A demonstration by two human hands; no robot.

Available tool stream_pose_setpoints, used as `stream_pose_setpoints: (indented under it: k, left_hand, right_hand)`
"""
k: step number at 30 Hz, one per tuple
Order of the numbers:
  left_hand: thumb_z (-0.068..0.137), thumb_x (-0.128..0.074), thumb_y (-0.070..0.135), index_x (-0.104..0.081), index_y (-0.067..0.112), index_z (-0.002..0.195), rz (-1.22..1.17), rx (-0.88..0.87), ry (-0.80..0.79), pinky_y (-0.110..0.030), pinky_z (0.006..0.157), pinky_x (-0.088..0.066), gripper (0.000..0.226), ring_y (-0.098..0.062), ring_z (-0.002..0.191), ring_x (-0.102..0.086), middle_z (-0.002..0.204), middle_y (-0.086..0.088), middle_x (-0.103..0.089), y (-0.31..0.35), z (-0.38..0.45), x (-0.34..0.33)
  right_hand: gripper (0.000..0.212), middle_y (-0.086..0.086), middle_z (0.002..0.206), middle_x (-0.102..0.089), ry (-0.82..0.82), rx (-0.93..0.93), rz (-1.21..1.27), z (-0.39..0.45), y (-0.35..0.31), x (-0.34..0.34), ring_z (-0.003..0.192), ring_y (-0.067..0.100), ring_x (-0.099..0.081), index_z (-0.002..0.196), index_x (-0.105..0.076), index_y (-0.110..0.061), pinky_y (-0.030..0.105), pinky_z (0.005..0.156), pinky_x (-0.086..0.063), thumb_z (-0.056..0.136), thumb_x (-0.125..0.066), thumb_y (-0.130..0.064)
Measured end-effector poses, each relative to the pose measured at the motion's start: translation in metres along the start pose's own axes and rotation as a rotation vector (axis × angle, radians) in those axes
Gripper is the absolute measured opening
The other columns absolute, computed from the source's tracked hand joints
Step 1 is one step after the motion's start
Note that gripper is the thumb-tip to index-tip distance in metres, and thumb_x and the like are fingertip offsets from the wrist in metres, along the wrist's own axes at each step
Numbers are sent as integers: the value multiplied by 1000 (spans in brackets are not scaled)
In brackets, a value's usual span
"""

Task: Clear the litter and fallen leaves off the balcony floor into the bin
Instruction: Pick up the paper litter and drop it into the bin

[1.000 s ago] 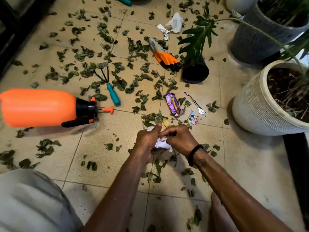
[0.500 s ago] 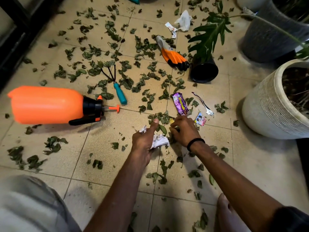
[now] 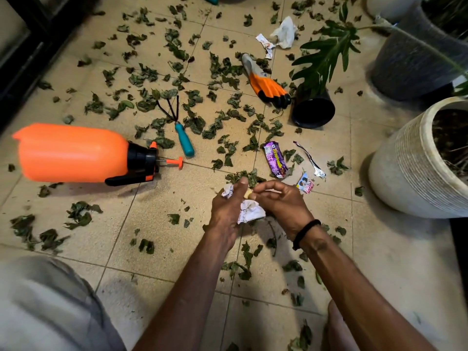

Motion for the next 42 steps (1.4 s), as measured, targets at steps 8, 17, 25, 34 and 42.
stream_pose_setpoints:
  k: [8, 17, 25, 34, 42]
  left_hand:
    - [88, -78, 42, -71, 9, 103, 66, 10, 51, -59, 71, -62, 37, -37, 79, -76, 95, -18, -77, -13, 9, 8]
    - [90, -78, 24, -72, 15, 106, 48, 25, 53, -66, 74, -59, 19, -41, 80, -76, 91, -11, -76, -13, 2, 13]
    - [83, -83, 39, -63, 14, 85, 18, 6, 83, -46, 59, -61, 33, -31, 67, -72, 86, -13, -71, 1, -11, 20]
    - [42, -78, 90, -70, 16, 116, -43, 103, -27, -63, 78, -60, 104, -42, 92, -75, 103, -21, -76, -5, -4, 1]
    - [98, -63, 20, -80, 2, 92, -11, 115, -222, -48, 95, -51, 25, -34, 95, -69, 111, -27, -73, -15, 0, -15]
  right_hand:
    - [20, 12, 96, -79, -147, -93, -45, -3, 0, -9, 83, 20, -72, 105, -65, -9, 31, 66, -54, 89, -76, -10]
    - [35, 5, 162, -26, 259, 163, -1407, 48, -16, 45, 136, 37, -33, 119, -72, -21, 49, 107, -44, 87, -71, -5]
    - [43, 13, 137, -61, 258, 415, -1370, 50, -27, 32, 132, 34, -44, 131, -62, -4, 43, 104, -47, 89, -59, 4]
    - [34, 4, 72, -75, -7, 295, -470, -6, -62, -9, 68, 20, -72, 77, -76, -8, 38, 70, -62, 87, -77, -41]
    - [32, 7, 75, -75, -262, 209, -476, -14, -50, -23, 67, 19, -70, 84, -76, -5, 30, 62, -58, 87, -79, -36]
Point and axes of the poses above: each hand's wrist, its own z-axis towards the middle knuckle, its own x-axis out of the back of the hand, y = z × x, the point moved 9 cm from there along z, towards the middle knuckle
